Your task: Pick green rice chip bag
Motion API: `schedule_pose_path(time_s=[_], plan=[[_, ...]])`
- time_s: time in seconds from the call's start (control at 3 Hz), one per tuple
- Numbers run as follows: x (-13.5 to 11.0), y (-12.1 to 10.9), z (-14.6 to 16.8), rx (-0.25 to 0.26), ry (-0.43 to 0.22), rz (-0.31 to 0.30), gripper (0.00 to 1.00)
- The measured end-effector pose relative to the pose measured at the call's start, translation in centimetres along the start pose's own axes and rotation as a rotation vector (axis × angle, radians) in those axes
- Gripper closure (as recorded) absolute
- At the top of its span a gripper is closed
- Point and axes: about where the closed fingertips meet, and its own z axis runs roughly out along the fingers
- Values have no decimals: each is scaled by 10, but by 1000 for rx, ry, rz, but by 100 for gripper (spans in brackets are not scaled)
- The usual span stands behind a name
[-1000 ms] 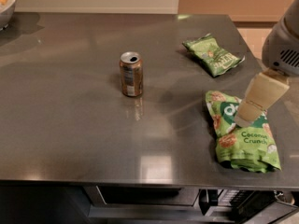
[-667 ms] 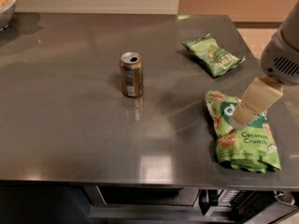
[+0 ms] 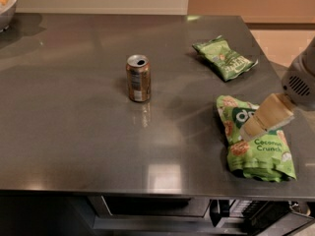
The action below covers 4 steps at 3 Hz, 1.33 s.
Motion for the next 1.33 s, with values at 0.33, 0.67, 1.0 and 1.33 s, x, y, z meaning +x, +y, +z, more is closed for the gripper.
schedule_pose_path(time_s=[0.33,0.67,1.0,1.33], plan=[[10,-1,22,-44,35,149,0],[12,2,39,-86,59,223,0],[9,6,56,-123,91,253,0],[5,11,67,-154,122,260,20]])
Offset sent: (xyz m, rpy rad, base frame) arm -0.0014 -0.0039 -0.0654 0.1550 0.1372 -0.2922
